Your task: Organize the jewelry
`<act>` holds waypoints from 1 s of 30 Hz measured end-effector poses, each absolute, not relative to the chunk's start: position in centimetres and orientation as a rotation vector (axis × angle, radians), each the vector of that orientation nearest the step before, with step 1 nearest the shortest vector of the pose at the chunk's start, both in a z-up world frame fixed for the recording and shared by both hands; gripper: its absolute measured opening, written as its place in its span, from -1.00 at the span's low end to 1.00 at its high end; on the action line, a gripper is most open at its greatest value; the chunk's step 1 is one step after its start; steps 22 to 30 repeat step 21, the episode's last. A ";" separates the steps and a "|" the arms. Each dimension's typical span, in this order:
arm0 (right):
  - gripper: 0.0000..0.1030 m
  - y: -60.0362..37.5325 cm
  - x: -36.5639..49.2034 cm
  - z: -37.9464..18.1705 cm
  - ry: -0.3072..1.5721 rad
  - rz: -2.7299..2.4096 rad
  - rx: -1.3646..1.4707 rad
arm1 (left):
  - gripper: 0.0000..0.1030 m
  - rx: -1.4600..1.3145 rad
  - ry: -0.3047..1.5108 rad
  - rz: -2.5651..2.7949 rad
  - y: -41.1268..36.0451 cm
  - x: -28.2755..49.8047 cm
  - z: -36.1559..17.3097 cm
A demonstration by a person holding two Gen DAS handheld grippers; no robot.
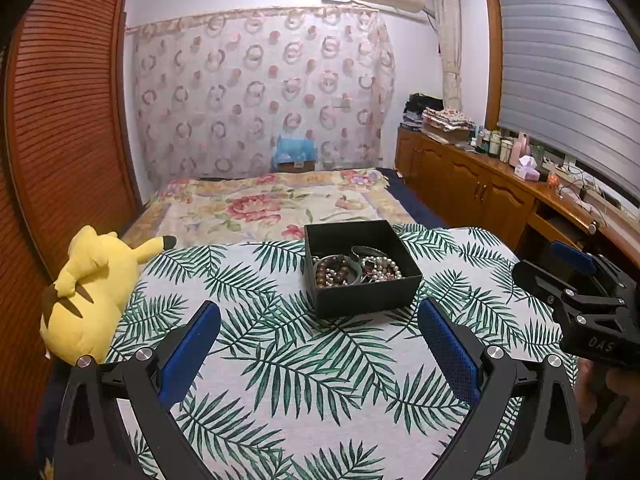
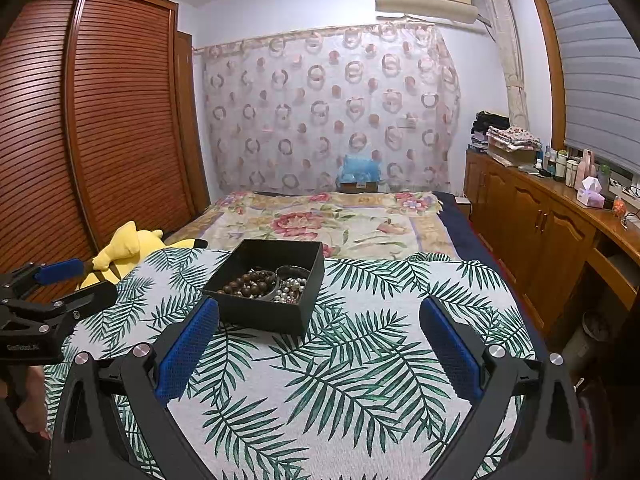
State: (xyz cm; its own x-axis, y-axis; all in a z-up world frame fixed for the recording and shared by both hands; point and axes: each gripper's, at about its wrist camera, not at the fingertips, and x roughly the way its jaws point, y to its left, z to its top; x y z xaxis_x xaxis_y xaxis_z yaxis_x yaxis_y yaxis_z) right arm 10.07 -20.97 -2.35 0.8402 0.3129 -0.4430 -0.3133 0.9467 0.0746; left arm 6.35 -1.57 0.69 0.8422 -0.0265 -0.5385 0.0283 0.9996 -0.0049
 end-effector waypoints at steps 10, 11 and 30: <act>0.96 -21.0 10.1 -2.3 0.468 0.331 -0.002 | 0.85 0.000 0.568 -0.030 -1.6 6.3 0.7; 0.96 -21.0 10.1 -2.4 0.469 0.331 -0.001 | 0.85 0.000 0.568 -0.030 -1.6 6.3 0.7; 0.96 -21.0 10.1 -2.4 0.468 0.331 -0.001 | 0.85 -0.001 0.567 -0.032 -1.6 6.2 0.7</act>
